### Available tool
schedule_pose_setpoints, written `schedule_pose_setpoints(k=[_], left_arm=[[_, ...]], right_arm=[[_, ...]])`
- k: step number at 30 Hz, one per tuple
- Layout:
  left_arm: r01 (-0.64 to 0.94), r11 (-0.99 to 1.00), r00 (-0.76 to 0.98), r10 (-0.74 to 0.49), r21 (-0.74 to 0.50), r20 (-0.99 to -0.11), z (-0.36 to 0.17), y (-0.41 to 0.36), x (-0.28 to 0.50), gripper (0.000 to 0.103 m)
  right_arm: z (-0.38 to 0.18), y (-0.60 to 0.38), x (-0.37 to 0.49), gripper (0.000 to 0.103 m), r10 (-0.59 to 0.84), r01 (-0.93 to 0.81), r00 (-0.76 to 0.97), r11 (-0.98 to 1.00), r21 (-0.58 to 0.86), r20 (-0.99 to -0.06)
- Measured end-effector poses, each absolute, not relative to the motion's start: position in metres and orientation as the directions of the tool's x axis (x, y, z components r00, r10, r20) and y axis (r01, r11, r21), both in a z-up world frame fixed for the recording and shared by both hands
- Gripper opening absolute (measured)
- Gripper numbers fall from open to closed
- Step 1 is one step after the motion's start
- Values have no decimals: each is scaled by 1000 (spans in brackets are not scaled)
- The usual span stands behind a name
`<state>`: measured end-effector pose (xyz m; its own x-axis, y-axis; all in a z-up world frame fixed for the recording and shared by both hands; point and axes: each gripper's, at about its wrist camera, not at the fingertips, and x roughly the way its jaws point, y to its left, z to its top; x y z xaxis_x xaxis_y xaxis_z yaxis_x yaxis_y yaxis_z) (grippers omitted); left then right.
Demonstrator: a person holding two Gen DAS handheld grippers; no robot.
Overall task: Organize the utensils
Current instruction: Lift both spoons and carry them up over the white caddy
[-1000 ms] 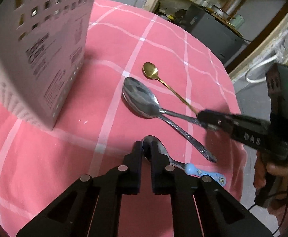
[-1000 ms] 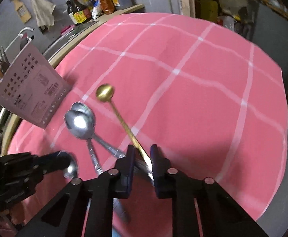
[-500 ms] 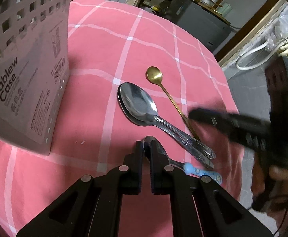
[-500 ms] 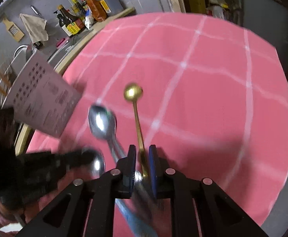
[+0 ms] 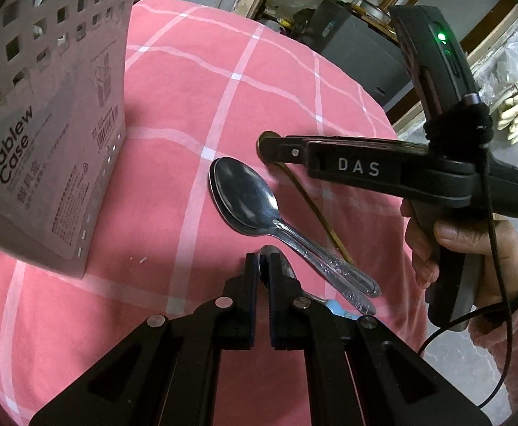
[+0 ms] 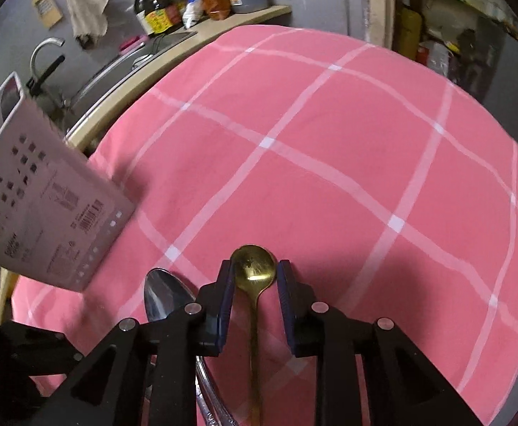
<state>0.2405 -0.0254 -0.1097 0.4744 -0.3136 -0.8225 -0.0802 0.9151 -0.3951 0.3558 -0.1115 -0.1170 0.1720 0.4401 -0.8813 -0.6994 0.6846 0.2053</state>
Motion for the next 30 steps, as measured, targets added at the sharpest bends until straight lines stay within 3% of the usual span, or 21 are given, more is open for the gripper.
schedule_pose_setpoints(k=[7,12,18,25,30], left_arm=[[-84,916,479,-309,-393,-822,-109,-24,233,3],[-97,910,481,-311,-402,-820,-110,-22,229,3],[-81,904,515,-323,-420,-794,-103,-20,221,2],[-3,918,583,-321,-397,-747,-68,-29,205,0],[49,937,654,-292,-346,-698,-30,-36,196,0]], right_arm=[[-116,-94,361,24,404,-749,147,642,165,-903],[-118,-92,359,4,396,-774,128,613,158,-909],[-116,-107,355,3,460,-750,122,623,222,-880],[-73,-154,330,3,552,-670,285,700,249,-784],[-28,-183,304,3,597,-635,461,739,225,-657]])
